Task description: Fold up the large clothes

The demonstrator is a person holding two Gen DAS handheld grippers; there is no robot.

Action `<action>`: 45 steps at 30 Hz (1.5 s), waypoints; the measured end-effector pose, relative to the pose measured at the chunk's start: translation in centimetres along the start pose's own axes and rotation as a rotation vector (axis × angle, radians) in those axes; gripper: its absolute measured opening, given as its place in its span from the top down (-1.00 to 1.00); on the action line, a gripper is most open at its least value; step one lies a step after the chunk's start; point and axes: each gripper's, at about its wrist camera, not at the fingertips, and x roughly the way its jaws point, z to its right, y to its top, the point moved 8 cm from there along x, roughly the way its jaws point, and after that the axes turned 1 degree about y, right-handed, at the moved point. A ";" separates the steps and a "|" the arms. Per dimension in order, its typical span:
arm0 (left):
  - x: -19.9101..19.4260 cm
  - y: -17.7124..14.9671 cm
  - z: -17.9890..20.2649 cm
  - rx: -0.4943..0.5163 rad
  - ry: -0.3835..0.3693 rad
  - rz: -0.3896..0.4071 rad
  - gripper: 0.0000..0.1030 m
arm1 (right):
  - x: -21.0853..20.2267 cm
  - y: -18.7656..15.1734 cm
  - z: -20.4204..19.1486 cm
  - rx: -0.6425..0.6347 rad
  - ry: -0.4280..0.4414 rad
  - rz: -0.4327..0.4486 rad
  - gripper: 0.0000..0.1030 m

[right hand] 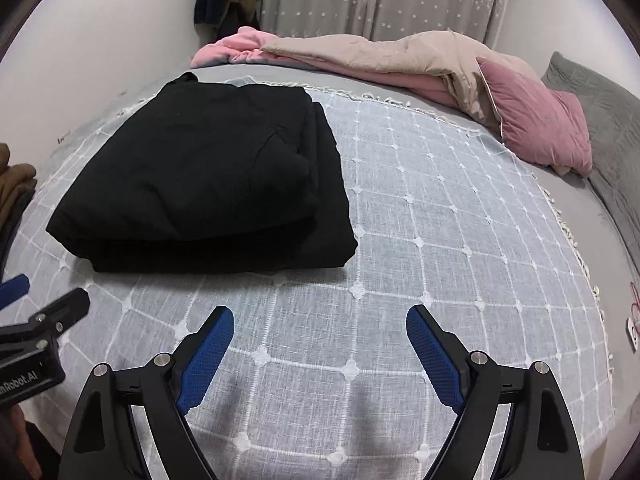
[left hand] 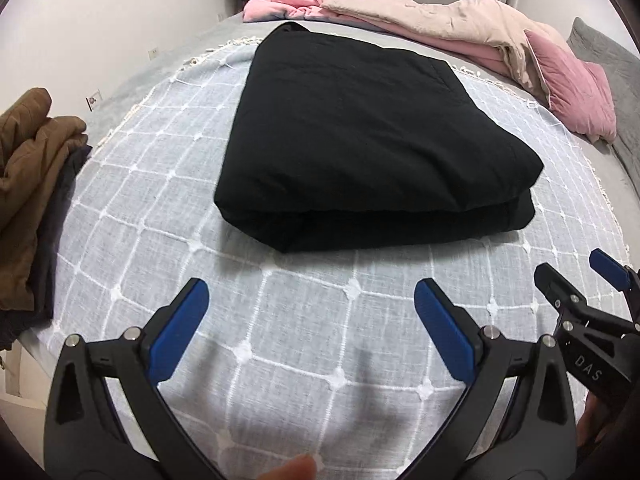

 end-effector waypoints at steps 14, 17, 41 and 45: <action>0.0 0.5 0.1 0.005 -0.013 0.012 -0.98 | 0.5 0.1 -0.4 0.018 0.055 -0.001 -0.73; 0.0 0.4 0.1 0.008 -0.012 0.013 -0.98 | 0.5 0.1 -0.3 0.020 0.059 -0.003 -0.73; -0.1 0.5 -0.1 0.005 -0.010 0.015 -0.98 | 0.6 0.0 -0.4 0.027 0.067 -0.003 -0.73; 0.0 0.5 -0.2 0.007 -0.007 0.016 -0.98 | 0.6 0.1 -0.4 0.029 0.069 -0.002 -0.73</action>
